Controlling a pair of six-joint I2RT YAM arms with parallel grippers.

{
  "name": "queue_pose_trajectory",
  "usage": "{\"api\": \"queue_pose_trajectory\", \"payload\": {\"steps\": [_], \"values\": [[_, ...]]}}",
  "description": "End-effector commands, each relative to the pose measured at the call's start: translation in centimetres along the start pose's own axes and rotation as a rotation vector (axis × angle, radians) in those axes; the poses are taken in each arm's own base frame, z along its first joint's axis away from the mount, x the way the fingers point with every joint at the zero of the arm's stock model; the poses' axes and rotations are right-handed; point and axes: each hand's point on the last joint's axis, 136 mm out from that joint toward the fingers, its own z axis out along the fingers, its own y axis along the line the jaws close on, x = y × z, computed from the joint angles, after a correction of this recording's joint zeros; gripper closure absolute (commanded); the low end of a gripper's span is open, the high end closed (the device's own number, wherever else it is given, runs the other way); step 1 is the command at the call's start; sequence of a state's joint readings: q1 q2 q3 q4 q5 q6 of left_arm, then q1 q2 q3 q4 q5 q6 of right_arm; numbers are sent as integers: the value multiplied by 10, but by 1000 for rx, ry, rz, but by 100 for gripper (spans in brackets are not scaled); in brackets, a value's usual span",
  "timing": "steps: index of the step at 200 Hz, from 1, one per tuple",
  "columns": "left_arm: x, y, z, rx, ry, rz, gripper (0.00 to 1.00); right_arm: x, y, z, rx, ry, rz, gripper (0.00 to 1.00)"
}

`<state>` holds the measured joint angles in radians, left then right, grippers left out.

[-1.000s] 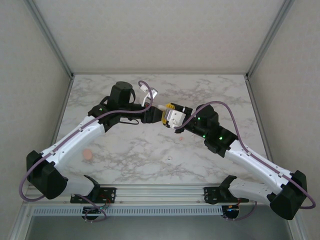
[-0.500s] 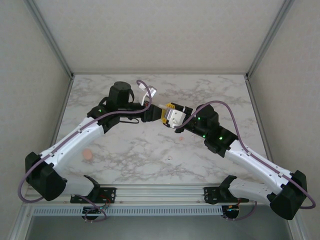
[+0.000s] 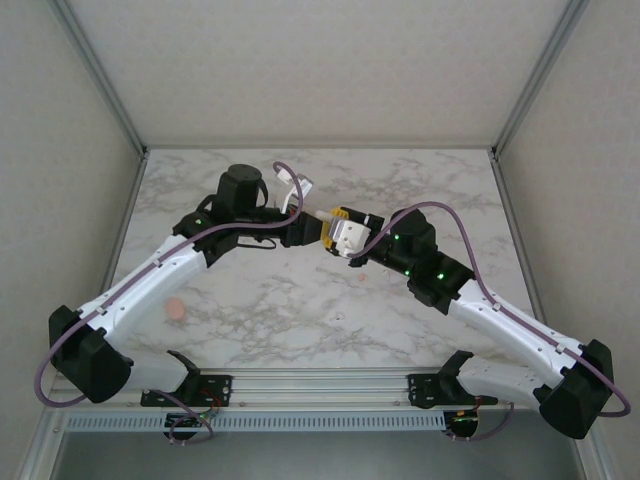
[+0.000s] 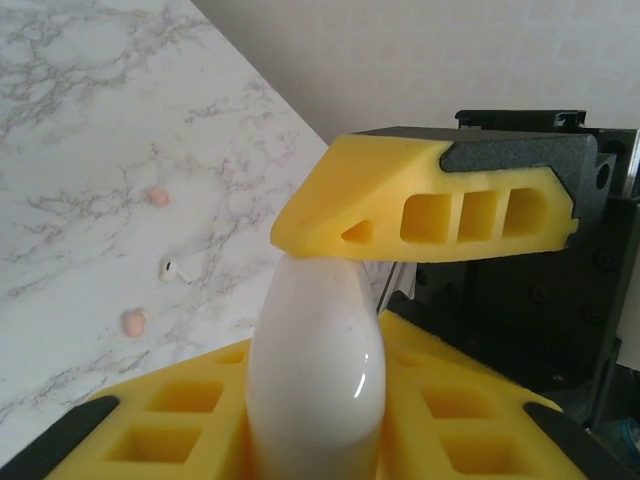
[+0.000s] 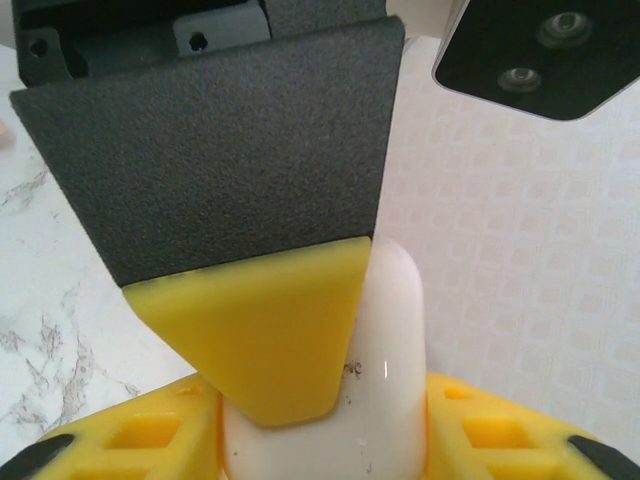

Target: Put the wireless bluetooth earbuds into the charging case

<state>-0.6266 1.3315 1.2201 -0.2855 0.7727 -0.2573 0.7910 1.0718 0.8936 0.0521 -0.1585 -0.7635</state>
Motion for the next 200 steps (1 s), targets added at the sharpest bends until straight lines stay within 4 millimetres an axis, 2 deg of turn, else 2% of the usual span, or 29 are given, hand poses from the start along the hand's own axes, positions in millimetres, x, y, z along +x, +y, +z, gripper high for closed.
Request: {"api": "queue_pose_trajectory", "payload": {"steps": [1, 48, 82, 99, 112, 117, 127, 140, 157, 176, 185, 200], "values": [[-4, -14, -2, 36, 10, 34, 73, -1, 0, 2, -19, 18, -43, 64], [-8, -15, -2, 40, -2, 36, 74, 0, 5, 3, -53, 23, -67, 64], [-7, -14, -3, 29, -5, 39, 79, 1, 9, 4, -78, 29, -85, 63], [-8, -11, -4, 12, -21, 46, 84, -2, 7, 4, -82, 28, -75, 58], [-13, -8, -7, -16, -63, 61, 85, -11, 0, 0, -63, 12, -25, 51], [-15, -7, -9, -25, -83, 71, 85, -18, -7, -3, -44, -1, 31, 44], [-19, -7, -14, -44, -129, 100, 86, -25, -14, -10, -36, -8, 102, 38], [-24, -11, -20, -43, -191, 173, 90, -30, -22, -20, -38, 1, 202, 34], [-33, -16, -33, -52, -312, 280, 89, -33, -22, -32, -67, 17, 354, 32], [-34, -24, -45, -45, -427, 420, 89, -20, -44, -43, -10, 65, 596, 32], [-32, -27, -47, -43, -444, 476, 91, -12, -52, -47, -4, 84, 724, 33], [-29, -28, -49, -51, -445, 532, 93, -11, -60, -51, -37, 75, 907, 33]]}}
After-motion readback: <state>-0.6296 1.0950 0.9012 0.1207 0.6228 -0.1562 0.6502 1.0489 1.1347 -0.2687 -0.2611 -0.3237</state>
